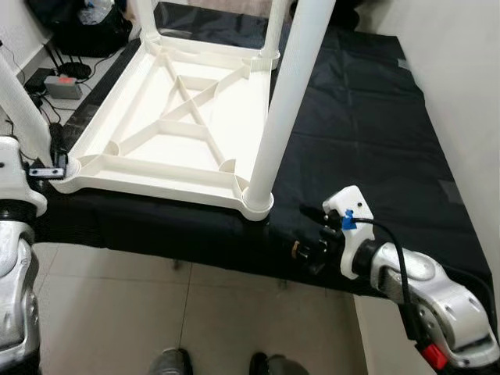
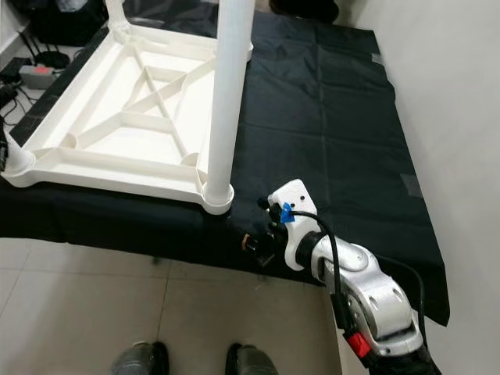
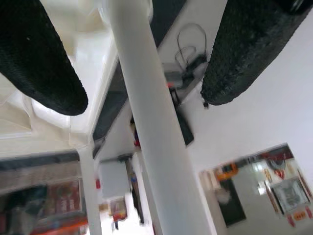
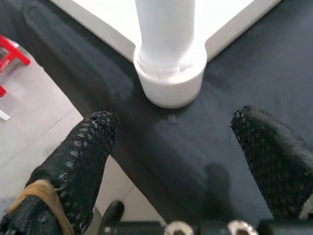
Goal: Building children table
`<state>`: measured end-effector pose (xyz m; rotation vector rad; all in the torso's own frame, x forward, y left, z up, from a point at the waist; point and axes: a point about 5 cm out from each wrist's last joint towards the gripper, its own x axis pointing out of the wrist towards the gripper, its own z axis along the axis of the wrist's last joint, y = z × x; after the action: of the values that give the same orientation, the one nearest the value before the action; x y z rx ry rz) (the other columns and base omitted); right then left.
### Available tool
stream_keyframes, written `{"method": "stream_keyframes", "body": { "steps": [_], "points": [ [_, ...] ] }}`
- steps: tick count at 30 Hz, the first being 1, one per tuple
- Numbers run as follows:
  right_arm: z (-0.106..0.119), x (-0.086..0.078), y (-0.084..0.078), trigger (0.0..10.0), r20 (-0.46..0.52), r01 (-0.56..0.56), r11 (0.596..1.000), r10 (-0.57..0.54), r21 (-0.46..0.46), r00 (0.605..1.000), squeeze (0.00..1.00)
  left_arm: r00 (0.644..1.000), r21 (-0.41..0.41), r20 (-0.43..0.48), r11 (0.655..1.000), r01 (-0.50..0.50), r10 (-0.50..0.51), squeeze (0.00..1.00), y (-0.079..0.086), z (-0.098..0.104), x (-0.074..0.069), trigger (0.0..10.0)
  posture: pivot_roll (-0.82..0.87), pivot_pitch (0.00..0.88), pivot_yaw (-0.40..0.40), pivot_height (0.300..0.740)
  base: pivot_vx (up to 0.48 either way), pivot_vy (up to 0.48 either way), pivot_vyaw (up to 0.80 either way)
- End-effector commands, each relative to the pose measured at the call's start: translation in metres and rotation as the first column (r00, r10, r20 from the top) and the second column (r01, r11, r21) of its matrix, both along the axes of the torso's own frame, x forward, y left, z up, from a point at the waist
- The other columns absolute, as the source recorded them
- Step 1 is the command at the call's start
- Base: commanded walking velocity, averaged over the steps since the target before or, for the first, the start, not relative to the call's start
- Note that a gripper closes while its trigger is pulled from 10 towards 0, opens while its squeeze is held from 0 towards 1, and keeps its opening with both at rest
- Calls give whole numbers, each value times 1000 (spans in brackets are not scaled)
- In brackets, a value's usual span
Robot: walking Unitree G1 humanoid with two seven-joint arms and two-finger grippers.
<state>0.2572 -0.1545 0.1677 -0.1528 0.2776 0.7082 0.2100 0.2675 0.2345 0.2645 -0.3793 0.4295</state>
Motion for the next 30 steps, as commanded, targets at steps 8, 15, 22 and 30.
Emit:
{"method": "stream_keyframes", "body": {
  "steps": [8, 15, 22, 30],
  "points": [
    [-27, 15, -21, 10000, 49, 247, 964, -244, -94, 969, 1000, 882, -287, -400, 948, 136, -248, 1000, -54, -107, -38, 10000, 10, 138, -65, 740, 0, 0, 0],
    [-36, 6, -16, 10000, 26, 385, 922, -386, 38, 922, 0, 782, -267, -389, 872, 410, -486, 0, -102, -98, -18, 10000, -14, 89, -72, 740, 0, 0, 0],
    [-41, 8, -28, 10000, 47, 490, 871, -492, 44, 870, 0, 764, -254, -401, 862, 438, -506, 0, -113, -103, 3, 10000, -38, 45, -79, 740, 0, 343, 0],
    [-47, 12, -34, 10000, 84, 544, 838, -546, 41, 834, 0, 745, -197, -429, 858, 474, -511, 0, -122, -109, 11, 10000, -40, 6, -83, 740, 0, 480, 0]
  ]
}}
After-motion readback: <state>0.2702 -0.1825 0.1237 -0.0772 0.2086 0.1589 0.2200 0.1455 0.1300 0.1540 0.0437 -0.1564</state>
